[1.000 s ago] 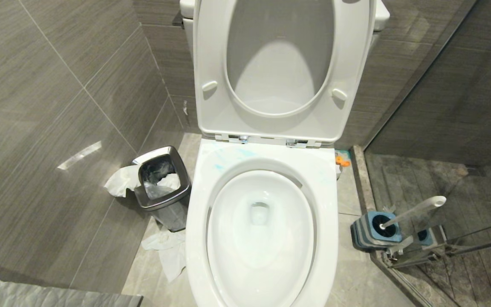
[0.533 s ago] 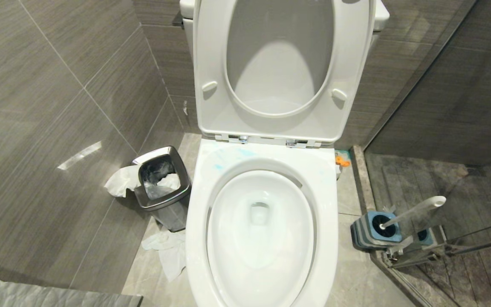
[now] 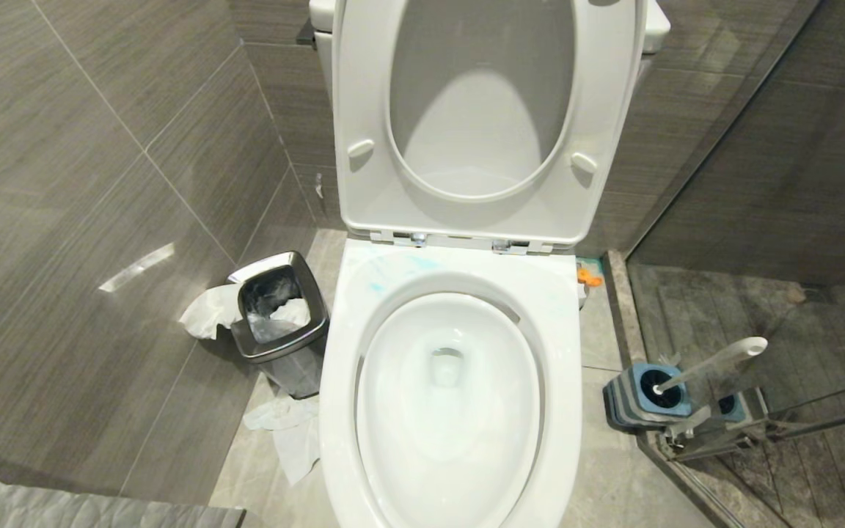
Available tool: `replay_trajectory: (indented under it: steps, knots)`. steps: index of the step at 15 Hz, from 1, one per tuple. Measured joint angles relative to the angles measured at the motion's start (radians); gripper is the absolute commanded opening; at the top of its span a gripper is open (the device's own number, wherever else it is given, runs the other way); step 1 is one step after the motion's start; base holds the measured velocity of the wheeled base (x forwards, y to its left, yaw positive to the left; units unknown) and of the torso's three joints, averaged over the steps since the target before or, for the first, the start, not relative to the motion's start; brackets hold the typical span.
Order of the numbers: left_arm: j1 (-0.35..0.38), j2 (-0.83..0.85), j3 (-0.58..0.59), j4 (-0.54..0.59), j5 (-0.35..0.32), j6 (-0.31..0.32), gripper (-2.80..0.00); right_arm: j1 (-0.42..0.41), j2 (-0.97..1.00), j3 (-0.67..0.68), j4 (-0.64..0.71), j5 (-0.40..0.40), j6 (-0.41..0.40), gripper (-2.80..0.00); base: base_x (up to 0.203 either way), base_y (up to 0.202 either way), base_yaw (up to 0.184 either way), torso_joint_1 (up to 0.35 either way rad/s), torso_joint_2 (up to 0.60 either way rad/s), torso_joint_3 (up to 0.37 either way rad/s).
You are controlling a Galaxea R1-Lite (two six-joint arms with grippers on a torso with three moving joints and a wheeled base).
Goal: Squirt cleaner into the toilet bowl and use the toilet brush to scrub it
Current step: Pour in the cleaning agent
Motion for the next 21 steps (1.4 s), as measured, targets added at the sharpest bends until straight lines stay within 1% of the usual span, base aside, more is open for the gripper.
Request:
replay_trajectory:
  steps: [1, 3, 6, 10, 11, 14, 16, 21]
  knots:
    - [0.000, 0.000, 0.020, 0.000, -0.001, 0.003, -2.80, 0.000, 0.000, 0.000, 0.000, 0.000, -0.001, -2.80, 0.000, 0.000, 0.000, 0.000, 0.00, 0.000]
    - [0.000, 0.000, 0.035, 0.100, -0.004, 0.004, -2.80, 0.000, 0.000, 0.000, 0.000, 0.000, -0.001, -2.80, 0.000, 0.000, 0.000, 0.000, 0.00, 0.000]
    - [0.000, 0.000, 0.041, 0.222, -0.032, -0.006, -2.80, 0.000, 0.000, 0.000, 0.000, 0.000, -0.001, -2.80, 0.000, 0.000, 0.000, 0.000, 0.00, 0.000]
    - [-0.004, 0.000, 0.039, 0.229, -0.033, -0.022, -2.80, 0.000, 0.000, 0.000, -0.001, 0.000, -0.001, -2.80, 0.000, 0.000, 0.000, 0.000, 0.00, 0.000]
    - [-0.004, 0.000, 0.040, 0.228, -0.026, -0.036, -2.80, 0.000, 0.000, 0.000, 0.000, 0.000, -0.001, -2.80, 0.000, 0.000, 0.000, 0.000, 0.00, 0.000]
    - [-0.004, 0.000, 0.041, 0.224, -0.018, -0.119, -2.80, 0.000, 0.000, 0.000, 0.000, 0.000, -0.001, -2.80, 0.000, 0.000, 0.000, 0.000, 0.00, 0.000]
    - [-0.004, 0.000, 0.042, 0.211, -0.015, -0.128, -2.80, 0.000, 0.000, 0.000, 0.000, 0.000, -0.001, -2.80, 0.000, 0.000, 0.000, 0.000, 0.00, 0.000]
    - [-0.004, 0.000, 0.043, 0.211, -0.014, -0.129, -2.80, 0.000, 0.000, 0.000, 0.000, 0.000, -0.001, -2.80, 0.000, 0.000, 0.000, 0.000, 0.00, 0.000]
